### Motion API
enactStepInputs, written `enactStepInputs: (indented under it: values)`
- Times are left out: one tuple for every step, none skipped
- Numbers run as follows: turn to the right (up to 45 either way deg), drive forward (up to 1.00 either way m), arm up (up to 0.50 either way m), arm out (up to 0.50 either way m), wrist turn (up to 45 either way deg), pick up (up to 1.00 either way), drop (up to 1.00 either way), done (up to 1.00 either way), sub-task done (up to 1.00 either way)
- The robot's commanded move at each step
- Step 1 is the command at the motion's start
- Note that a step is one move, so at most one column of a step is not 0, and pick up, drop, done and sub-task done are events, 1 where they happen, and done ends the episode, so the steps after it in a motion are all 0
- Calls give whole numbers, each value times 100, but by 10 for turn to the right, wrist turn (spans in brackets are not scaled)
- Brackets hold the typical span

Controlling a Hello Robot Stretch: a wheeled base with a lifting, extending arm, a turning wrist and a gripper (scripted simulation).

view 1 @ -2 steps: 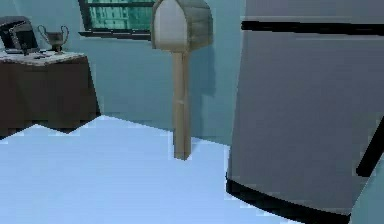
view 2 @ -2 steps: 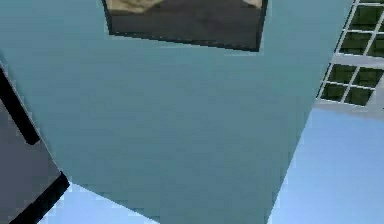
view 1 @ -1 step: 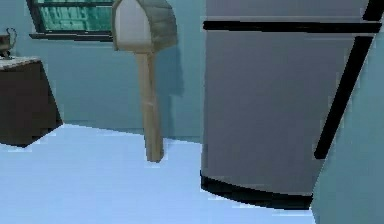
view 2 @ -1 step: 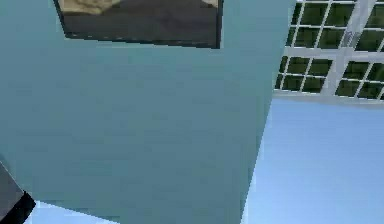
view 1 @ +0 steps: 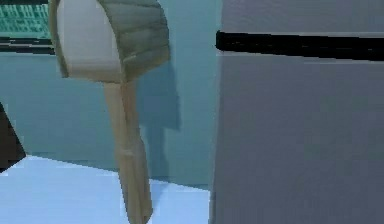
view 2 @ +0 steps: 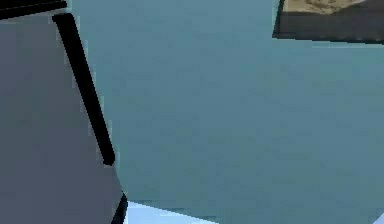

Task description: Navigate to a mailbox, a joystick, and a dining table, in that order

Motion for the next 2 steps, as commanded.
enactStepInputs:
  values:
    - [-180, 0, 0, 0, 0, 0, 0, 0, 0]
    - [0, 0, 0, 0, 0, 0, 0, 0, 100]
